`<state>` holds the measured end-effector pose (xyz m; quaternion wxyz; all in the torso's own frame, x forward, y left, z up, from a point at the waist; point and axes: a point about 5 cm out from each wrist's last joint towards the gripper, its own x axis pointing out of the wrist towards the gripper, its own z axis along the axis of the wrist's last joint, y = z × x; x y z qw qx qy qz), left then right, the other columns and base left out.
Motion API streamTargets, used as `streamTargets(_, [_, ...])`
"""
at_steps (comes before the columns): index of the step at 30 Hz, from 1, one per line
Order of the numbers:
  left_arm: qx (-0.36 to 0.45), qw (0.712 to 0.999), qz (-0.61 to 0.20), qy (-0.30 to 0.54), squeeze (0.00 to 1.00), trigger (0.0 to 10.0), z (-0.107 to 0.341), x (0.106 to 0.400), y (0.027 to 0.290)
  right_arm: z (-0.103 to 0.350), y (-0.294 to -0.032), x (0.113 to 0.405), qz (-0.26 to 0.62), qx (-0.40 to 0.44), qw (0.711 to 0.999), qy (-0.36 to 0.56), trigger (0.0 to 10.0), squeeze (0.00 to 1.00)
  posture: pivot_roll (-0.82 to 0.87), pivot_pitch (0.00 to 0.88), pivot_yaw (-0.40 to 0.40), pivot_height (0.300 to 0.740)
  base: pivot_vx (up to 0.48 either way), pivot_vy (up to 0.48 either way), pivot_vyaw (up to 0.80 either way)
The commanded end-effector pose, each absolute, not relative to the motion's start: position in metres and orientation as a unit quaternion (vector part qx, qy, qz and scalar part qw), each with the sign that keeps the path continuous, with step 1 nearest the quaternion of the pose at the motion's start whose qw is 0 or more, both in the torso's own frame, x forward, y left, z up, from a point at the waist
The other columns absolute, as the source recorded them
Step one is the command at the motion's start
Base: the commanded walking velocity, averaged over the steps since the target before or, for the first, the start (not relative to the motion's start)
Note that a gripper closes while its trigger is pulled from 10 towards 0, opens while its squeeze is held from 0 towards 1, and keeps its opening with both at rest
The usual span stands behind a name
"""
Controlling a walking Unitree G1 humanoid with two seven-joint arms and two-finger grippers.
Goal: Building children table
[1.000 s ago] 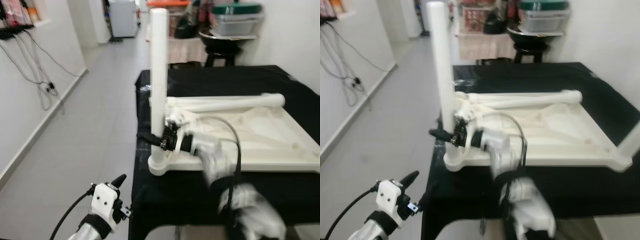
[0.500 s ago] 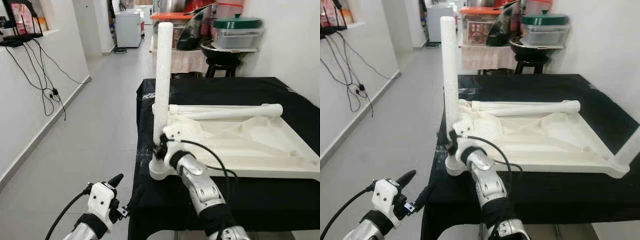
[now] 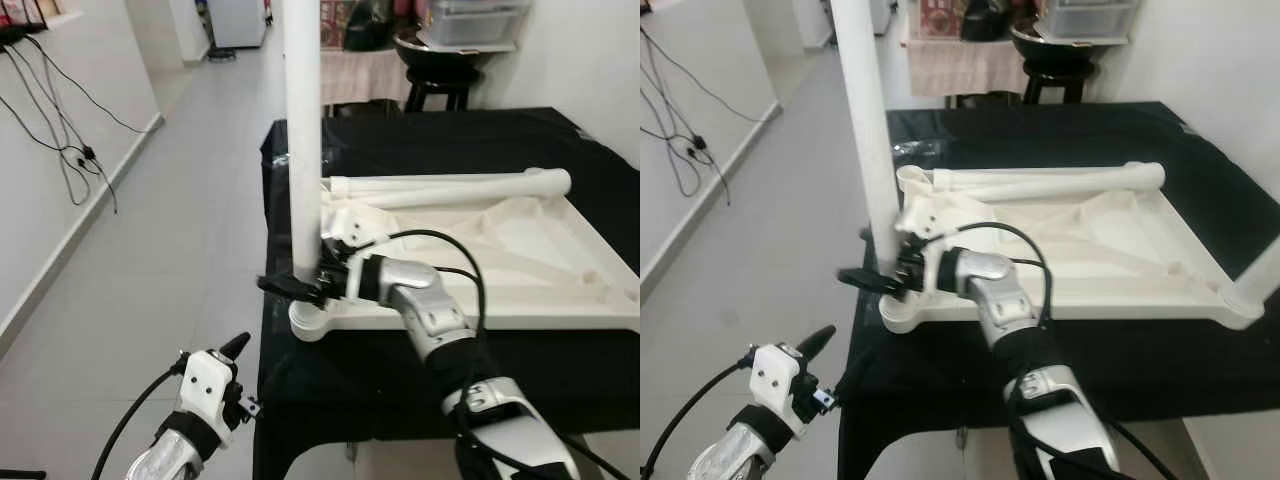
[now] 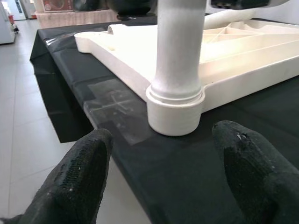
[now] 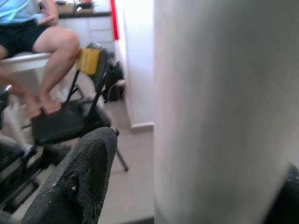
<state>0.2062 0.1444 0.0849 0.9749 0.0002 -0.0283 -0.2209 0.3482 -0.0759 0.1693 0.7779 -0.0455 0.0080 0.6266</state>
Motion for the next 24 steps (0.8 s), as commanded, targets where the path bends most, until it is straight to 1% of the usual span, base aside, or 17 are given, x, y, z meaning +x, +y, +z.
streamTargets(1, [0.001, 0.975, -0.221, -0.019, 0.0, 10.0, 0.081, 0.205, 0.145, 0.166, -0.072, 0.347, 0.641, -0.044, 0.766, 0.014, 10.0, 0.0, 0.02, 0.0, 0.0, 0.74, 0.0, 0.0, 0.0])
streamTargets(2, [0.001, 0.975, -0.22, -0.019, 0.0, 10.0, 0.081, 0.205, 0.145, 0.167, -0.072, 0.351, 0.629, -0.038, 0.777, 0.015, 10.0, 0.0, 0.02, 0.0, 0.0, 0.74, 0.0, 0.0, 0.0])
streamTargets(3, [0.001, 0.975, -0.22, -0.019, 0.0, 10.0, 0.081, 0.205, 0.145, 0.167, -0.072, 0.351, 0.629, -0.038, 0.777, 0.015, 10.0, 0.0, 0.02, 0.0, 0.0, 0.74, 0.0, 0.0, 0.0])
streamTargets(4, [0.002, 0.975, -0.22, -0.018, 0.0, 10.0, 0.081, 0.205, 0.145, 0.17, -0.072, 0.355, 0.618, -0.029, 0.786, 0.015, 8.9, 0.0, 0.03, 0.0, 0.0, 0.74, 0.0, 0.0, 0.0])
streamTargets(5, [0.002, 0.975, -0.22, -0.018, 0.0, 10.0, 0.081, 0.205, 0.145, 0.171, -0.072, 0.358, 0.612, -0.022, 0.791, 0.014, 3.8, 0.0, 0.03, 0.0, 0.0, 0.74, 0.0, 0.0, 0.0])
streamTargets(7, [0.002, 0.975, -0.22, -0.018, 0.0, 10.0, 0.081, 0.205, 0.145, 0.171, -0.072, 0.358, 0.612, -0.022, 0.791, 0.014, 3.8, 0.0, 0.03, 0.0, 0.0, 0.74, 0.0, 0.0, 0.0])
streamTargets(8, [0.002, 0.975, -0.22, -0.018, 0.0, 10.0, 0.081, 0.205, 0.145, 0.173, -0.072, 0.36, 0.606, -0.006, 0.796, 0.011, 0.0, 0.0, 0.03, 0.0, 0.003, 0.74, 0.0, 0.0, 0.0])
streamTargets(10, [0.002, 0.975, -0.22, -0.018, 0.0, 10.0, 0.081, 0.205, 0.145, 0.175, -0.075, 0.362, 0.602, 0.018, 0.798, 0.01, 0.0, 0.0, 0.03, 0.0, 0.003, 0.74, 0.0, 0.0, 0.0])
streamTargets(17, [0.0, 0.975, -0.22, -0.018, 0.0, 10.0, 0.081, 0.203, 0.144, 0.164, -0.087, 0.361, 0.595, 0.037, 0.803, 0.004, 0.0, 0.0, 0.03, 0.0, 0.003, 0.74, 0.0, 0.0, 0.0])
streamTargets(18, [0.0, 0.975, -0.219, -0.019, 0.0, 10.0, 0.081, 0.203, 0.144, 0.156, -0.09, 0.358, 0.578, 0.036, 0.815, -0.001, 0.0, 0.0, 0.02, 0.0, -0.001, 0.74, 0.0, 0.0, 0.0])
streamTargets(19, [-0.001, 0.976, -0.219, -0.019, 0.0, 10.0, 0.082, 0.202, 0.144, 0.146, -0.092, 0.353, 0.551, 0.033, 0.834, -0.004, 0.0, 0.0, 0.02, 0.0, -0.004, 0.74, 0.0, 0.0, 0.0])
streamTargets(22, [-0.001, 0.976, -0.219, -0.019, 0.0, 10.0, 0.082, 0.201, 0.144, 0.143, -0.093, 0.351, 0.543, 0.031, 0.839, -0.004, 0.0, 0.0, 0.02, 0.0, -0.004, 0.74, 0.0, 0.0, 0.0])
streamTargets(24, [-0.001, 0.976, -0.218, -0.019, 0.0, 10.0, 0.082, 0.199, 0.145, 0.129, -0.086, 0.34, 0.487, 0.029, 0.873, -0.002, 0.0, 0.0, 0.01, 0.0, -0.007, 0.74, 0.0, 0.0, 0.0])
